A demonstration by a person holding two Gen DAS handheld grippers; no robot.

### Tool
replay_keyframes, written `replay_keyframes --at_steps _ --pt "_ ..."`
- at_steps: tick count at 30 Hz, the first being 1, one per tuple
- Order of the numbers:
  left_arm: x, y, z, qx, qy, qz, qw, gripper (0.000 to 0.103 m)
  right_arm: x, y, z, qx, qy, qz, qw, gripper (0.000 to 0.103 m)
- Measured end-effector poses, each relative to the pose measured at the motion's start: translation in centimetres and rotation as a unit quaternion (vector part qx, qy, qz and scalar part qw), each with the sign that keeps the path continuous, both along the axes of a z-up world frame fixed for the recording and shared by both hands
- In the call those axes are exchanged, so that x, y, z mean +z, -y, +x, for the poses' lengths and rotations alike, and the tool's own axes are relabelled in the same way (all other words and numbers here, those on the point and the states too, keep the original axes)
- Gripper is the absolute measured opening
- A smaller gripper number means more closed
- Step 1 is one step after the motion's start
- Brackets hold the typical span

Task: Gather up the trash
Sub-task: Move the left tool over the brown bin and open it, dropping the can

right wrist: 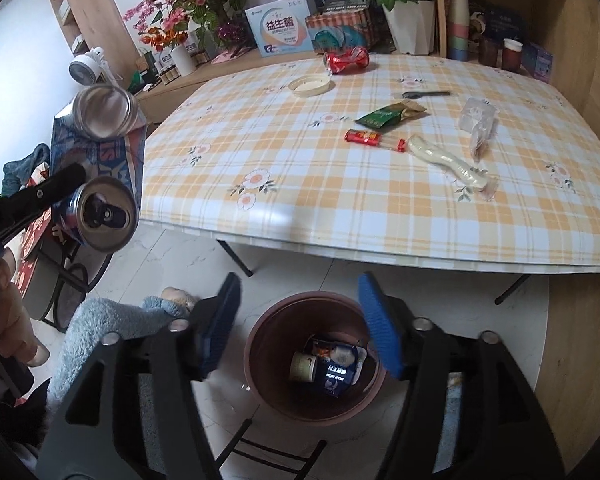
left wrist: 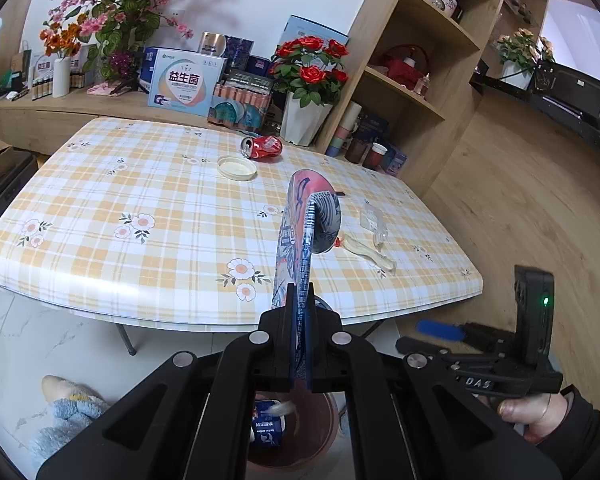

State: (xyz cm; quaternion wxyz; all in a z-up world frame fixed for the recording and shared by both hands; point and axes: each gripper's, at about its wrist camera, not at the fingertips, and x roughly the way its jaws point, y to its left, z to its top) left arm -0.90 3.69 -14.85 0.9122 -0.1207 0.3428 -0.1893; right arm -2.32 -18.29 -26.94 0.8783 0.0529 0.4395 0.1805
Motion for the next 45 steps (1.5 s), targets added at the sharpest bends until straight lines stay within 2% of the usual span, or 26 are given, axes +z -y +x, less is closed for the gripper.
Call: replay_keyframes --at_steps 1,6,10,17,29,39,41,43,45 --pt "0.0 0.1 0.0 -0.002 0.000 0.000 1.0000 0.003 0.4 0.3 0.0 -0.005 0.008 -0.001 1.000 0.082" --pt "0.3 0.8 -0.1 -0.013 0.003 0.005 0.9999 0.003 2.9 1.6 0.3 -0.039 0.046 -0.016 0.998 0.096" --pt "0.4 1.4 -0.1 -0.024 0.001 0.006 0.9997 0.003 5.8 2.8 0.3 -0.068 0.099 -0.034 0.992 0.097" --pt "0.3 2.6 -0.2 -0.045 -0.001 0.010 0.9989 0.003 8.7 4.5 0.6 -0.099 0.141 -0.041 0.984 0.097" --pt "-0.5 4.7 -0.5 -0.085 -0.012 0.017 0.9961 0.003 8.9 6.2 0.2 -0.125 0.145 -0.046 0.980 0.097" --pt "-2.0 6.9 -0.1 -0.128 -0.039 0.014 0.9909 0.004 8.2 6.7 0.0 -0.133 0.138 -0.043 0.981 0.097" --pt "-2.3 7.4 0.0 -0.138 -0.044 0.010 0.9894 0.015 8.1 6.9 0.0 -0.135 0.136 -0.042 0.981 0.097" --pt "-2.3 7.2 0.1 -0.126 -0.036 0.009 0.9913 0.058 8.0 7.0 0.0 -0.137 0.134 -0.042 0.981 0.097" --pt "-2.0 6.3 0.3 -0.100 -0.024 0.002 0.9947 0.070 7.9 7.2 -0.1 -0.138 0.133 -0.042 0.981 0.097"
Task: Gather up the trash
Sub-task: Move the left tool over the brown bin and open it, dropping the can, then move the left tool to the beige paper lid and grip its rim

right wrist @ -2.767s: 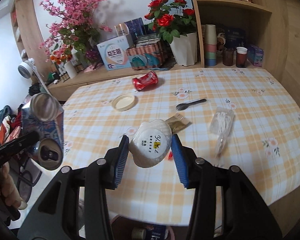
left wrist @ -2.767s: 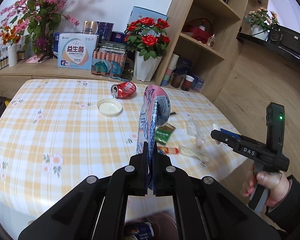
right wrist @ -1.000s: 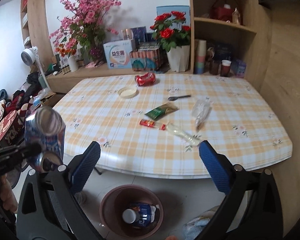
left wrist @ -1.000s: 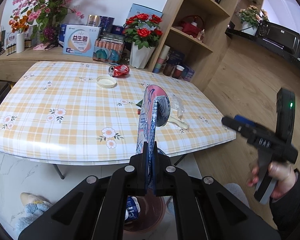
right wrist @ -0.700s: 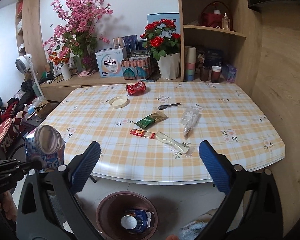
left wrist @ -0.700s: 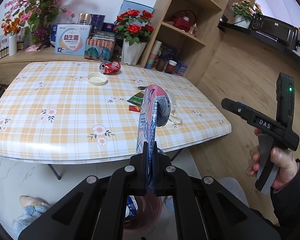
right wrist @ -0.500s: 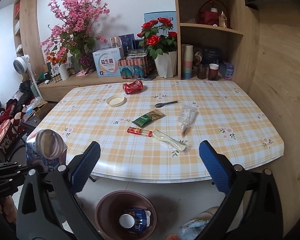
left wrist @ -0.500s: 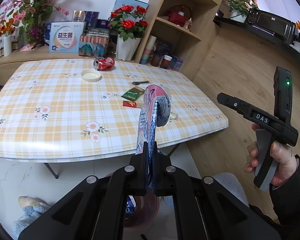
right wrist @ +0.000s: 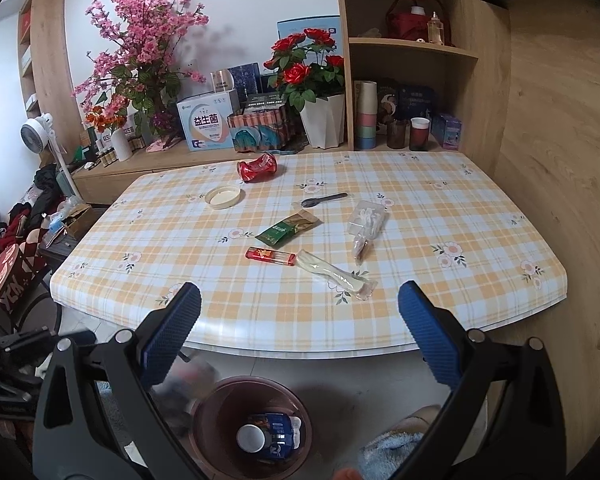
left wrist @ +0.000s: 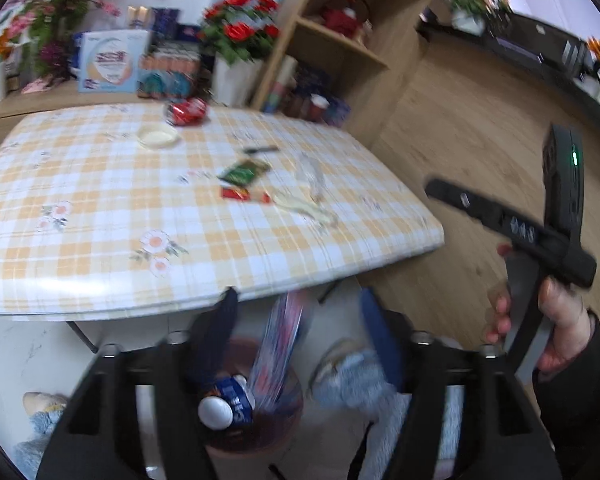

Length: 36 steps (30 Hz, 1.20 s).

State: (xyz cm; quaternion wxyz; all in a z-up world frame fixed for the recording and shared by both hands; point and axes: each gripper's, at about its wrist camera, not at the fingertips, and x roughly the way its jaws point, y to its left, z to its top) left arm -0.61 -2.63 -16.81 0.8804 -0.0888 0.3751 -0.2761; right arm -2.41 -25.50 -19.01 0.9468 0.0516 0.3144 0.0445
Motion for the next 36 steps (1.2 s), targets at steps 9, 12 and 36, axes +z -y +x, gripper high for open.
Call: replay_keyframes --at_steps 9,12,36 --pt "1.1 -4.4 1.4 0.122 0.032 0.057 0.9904 0.097 -0.9 0.6 0.1 -0.012 -0.011 0.000 1.000 0.097" --pt "1.4 -5.8 1.8 0.145 0.039 0.064 0.9866 0.097 -1.0 0.6 0.2 -0.018 -0.010 -0.006 1.000 0.097" --pt "1.5 -9.1 9.1 0.163 0.078 0.080 0.9803 0.097 -5.2 2.4 8.2 0.008 -0.072 -0.022 0.997 0.097"
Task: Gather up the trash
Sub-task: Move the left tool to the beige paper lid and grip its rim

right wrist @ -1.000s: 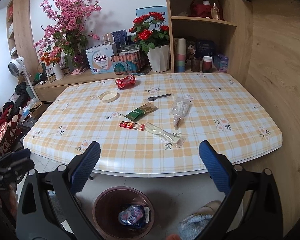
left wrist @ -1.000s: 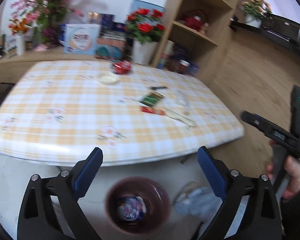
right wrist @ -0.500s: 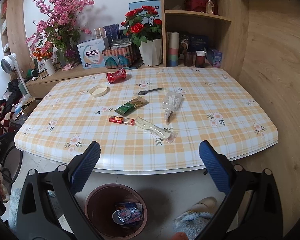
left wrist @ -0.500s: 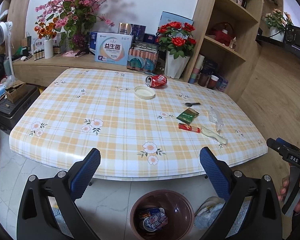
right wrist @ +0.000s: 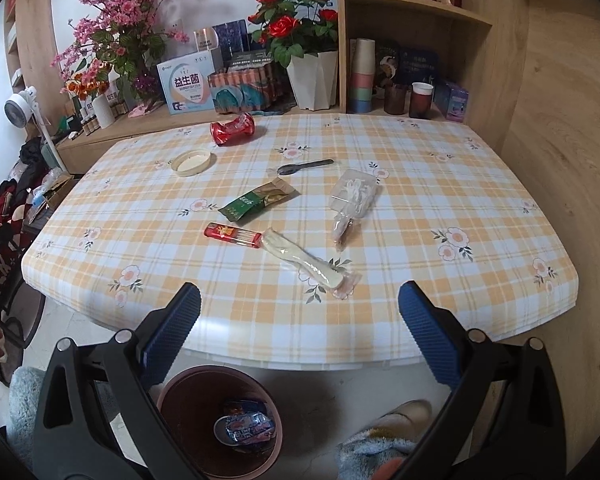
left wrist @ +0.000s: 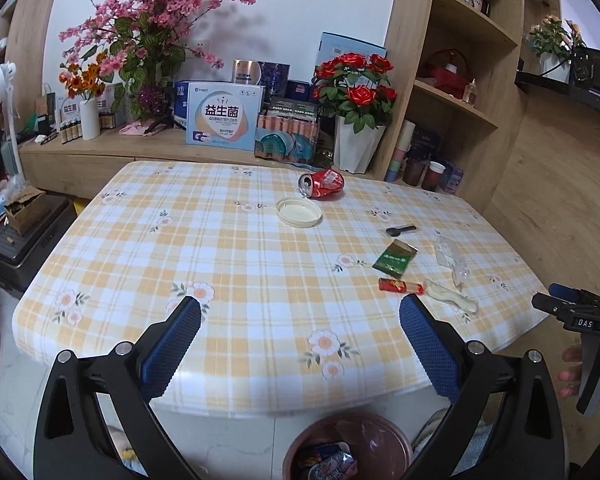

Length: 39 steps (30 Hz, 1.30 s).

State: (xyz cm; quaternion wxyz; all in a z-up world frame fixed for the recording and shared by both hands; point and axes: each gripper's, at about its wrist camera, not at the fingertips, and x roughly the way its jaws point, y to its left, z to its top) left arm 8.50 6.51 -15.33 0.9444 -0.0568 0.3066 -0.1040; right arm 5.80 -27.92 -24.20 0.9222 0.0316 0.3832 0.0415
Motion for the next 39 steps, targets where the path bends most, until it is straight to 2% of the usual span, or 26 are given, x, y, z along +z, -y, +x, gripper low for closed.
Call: replay_keyframes --at_steps 3,6,10,12,15,19,25,30,32,33,35,36,37,39 --pt "-0.5 0.3 3.0 -0.012 -0.009 -0.002 0.9999 0.097 -0.9 0.3 2.1 0.001 -0.012 -0.005 1.000 0.097" --pt "-1.5 0.5 7.2 -0.019 -0.034 -0.021 0.9990 0.097 -1.9 0.6 4.4 0.009 -0.023 -0.005 1.000 0.097" --pt "-3.5 0.9 13.7 -0.013 -0.074 -0.047 0.9961 0.097 -2.8 0.4 7.5 0.002 -0.021 -0.048 0.999 0.097" --pt "-4.6 1.3 17.7 -0.015 -0.091 -0.051 0.9945 0.096 -3.2 0.7 8.9 -0.005 -0.024 -0.054 0.998 0.097" --pt "-6.7 2.1 23.9 -0.012 -0.123 -0.059 0.9906 0.087 -4.0 1.4 10.9 -0.013 -0.035 -0.043 0.998 0.097" --pt "-9.4 2.3 29.5 0.010 -0.151 -0.065 0.9864 0.073 -5.0 2.0 13.2 -0.016 -0.042 -0.042 0.998 0.097" --pt "-12.3 4.1 34.1 -0.005 -0.174 -0.037 0.9840 0.063 -6.3 3.7 16.0 -0.021 -0.058 -0.034 0.998 0.097" --pt "-13.6 4.6 35.6 0.006 -0.190 -0.045 0.9807 0.058 -6.9 5.4 17.5 -0.030 -0.066 -0.023 0.997 0.097" --pt "-13.6 4.8 35.8 0.007 -0.185 -0.037 0.9820 0.056 -7.1 5.8 17.9 -0.032 -0.069 -0.022 0.997 0.097" --pt "-13.6 5.0 35.8 0.006 -0.183 -0.032 0.9825 0.052 -7.2 5.9 18.1 -0.033 -0.071 -0.019 0.997 0.096" --pt "-13.6 5.3 36.0 0.009 -0.185 -0.022 0.9825 0.037 -7.4 6.1 18.2 -0.031 -0.076 -0.007 0.997 0.091" --pt "-13.7 5.3 36.0 0.011 -0.186 -0.015 0.9823 0.022 -7.6 6.2 18.3 -0.030 -0.080 -0.003 0.996 0.084" --pt "-13.8 5.4 36.0 0.013 -0.188 -0.007 0.9821 0.011 -8.0 6.1 18.3 -0.029 -0.087 0.000 0.996 0.082" --pt "-13.8 5.4 35.6 0.003 -0.187 -0.001 0.9824 0.005 -8.6 6.0 18.2 -0.027 -0.097 0.004 0.995 0.079"
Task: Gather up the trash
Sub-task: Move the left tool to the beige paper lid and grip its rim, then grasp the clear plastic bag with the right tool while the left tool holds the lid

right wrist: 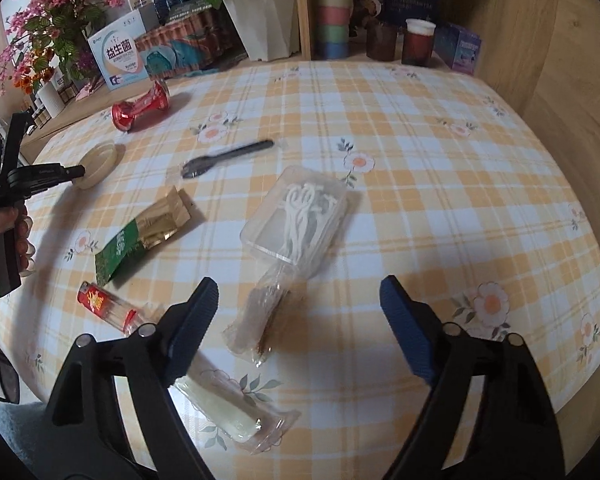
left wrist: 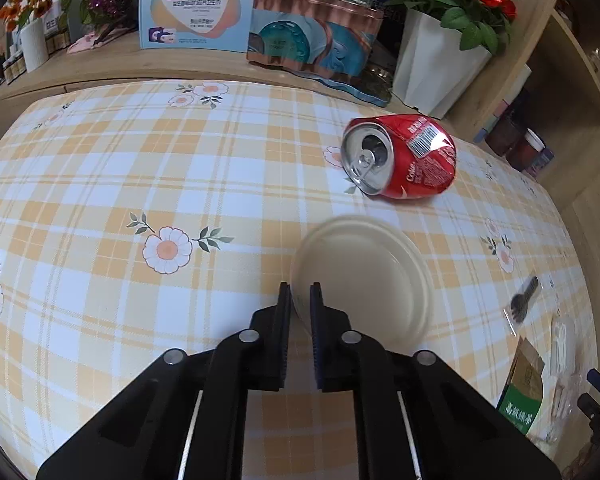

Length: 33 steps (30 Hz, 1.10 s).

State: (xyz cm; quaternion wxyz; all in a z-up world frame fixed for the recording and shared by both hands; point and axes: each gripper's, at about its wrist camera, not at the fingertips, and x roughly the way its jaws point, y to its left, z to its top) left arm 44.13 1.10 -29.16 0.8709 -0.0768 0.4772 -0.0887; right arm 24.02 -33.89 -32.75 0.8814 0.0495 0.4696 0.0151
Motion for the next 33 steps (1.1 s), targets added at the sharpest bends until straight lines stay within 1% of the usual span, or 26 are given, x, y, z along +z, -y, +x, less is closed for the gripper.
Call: replay_keyframes --at_steps 2,4,7,8,10,11,13,14,16,18,24,33 --pt "0.0 0.2 -0.5 -0.015 0.003 0.008 0.9998 0.004 -0.7 -0.3 -0.1 0.005 -0.009 0.004 1.000 0.075" --pt "0.1 0.2 -1.2 -0.030 0.006 0.011 0.9995 0.004 -1.3 -0.5 -0.2 0.007 -0.016 0.008 1.000 0.068" --pt "0.3 -0.3 -2.9 -0.039 0.006 0.001 0.9992 0.004 -2.0 -0.6 -0.2 0.004 -0.024 0.025 0.999 0.059" --pt "0.5 -0.5 -3.6 -0.043 0.007 -0.003 0.9990 0.004 -2.1 -0.6 -0.1 0.002 -0.025 0.030 0.999 0.057" --pt "0.8 -0.6 -4.8 -0.049 0.009 -0.007 0.9987 0.004 -2.2 -0.5 -0.1 -0.002 -0.022 0.039 0.999 0.051" --pt "1.0 -0.7 -5.5 -0.052 0.010 -0.006 0.9986 0.004 -2.2 -0.5 0.0 -0.005 -0.021 0.043 0.999 0.050" --pt "1.5 -0.9 -6.8 -0.051 0.014 -0.004 0.9986 0.004 -2.3 -0.7 0.1 -0.008 -0.020 0.048 0.999 0.039" --pt "1.6 -1.0 -7.4 -0.050 0.015 -0.007 0.9986 0.004 -2.3 -0.8 0.1 -0.009 -0.021 0.047 0.999 0.038" --pt "2.1 -1.3 -8.7 -0.047 0.022 -0.004 0.9986 0.004 -2.5 -0.9 0.1 -0.013 -0.022 0.053 0.998 0.030" --pt "2.5 -1.7 -9.8 -0.044 0.028 -0.005 0.9986 0.004 -2.4 -1.1 -0.1 -0.018 -0.021 0.055 0.998 0.026" --pt "3.9 -2.8 -13.0 -0.037 0.040 -0.014 0.9984 0.004 -0.7 -1.5 -1.4 -0.013 0.007 0.061 0.998 0.021" --pt "7.0 -2.6 -18.1 -0.047 0.075 -0.006 0.9960 0.004 2.7 -3.6 -4.0 0.015 0.042 0.072 0.996 0.020"
